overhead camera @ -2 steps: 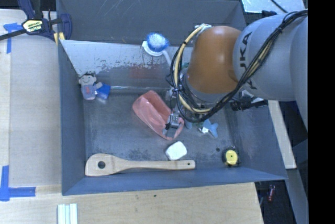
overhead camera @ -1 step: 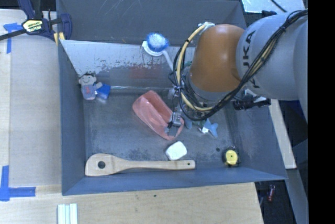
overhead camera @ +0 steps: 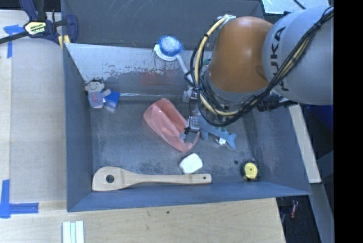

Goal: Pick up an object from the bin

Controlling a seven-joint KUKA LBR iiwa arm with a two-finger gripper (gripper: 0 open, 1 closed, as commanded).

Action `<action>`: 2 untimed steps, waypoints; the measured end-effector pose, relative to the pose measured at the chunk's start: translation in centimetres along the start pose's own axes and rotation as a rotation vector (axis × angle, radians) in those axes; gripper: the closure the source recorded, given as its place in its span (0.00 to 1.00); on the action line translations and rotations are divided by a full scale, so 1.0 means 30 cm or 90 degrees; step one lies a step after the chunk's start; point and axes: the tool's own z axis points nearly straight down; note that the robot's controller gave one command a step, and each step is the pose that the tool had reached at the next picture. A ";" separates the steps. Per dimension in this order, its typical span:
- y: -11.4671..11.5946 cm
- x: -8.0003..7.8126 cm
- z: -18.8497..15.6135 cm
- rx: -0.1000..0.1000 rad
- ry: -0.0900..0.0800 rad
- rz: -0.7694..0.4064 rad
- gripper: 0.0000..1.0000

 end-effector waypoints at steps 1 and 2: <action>-0.016 -0.004 0.019 0.001 0.001 0.002 0.00; 0.020 -0.027 0.002 -0.001 -0.003 0.202 0.00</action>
Offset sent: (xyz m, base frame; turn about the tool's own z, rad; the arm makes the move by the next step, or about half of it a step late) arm 0.0113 0.0099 0.0024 0.3798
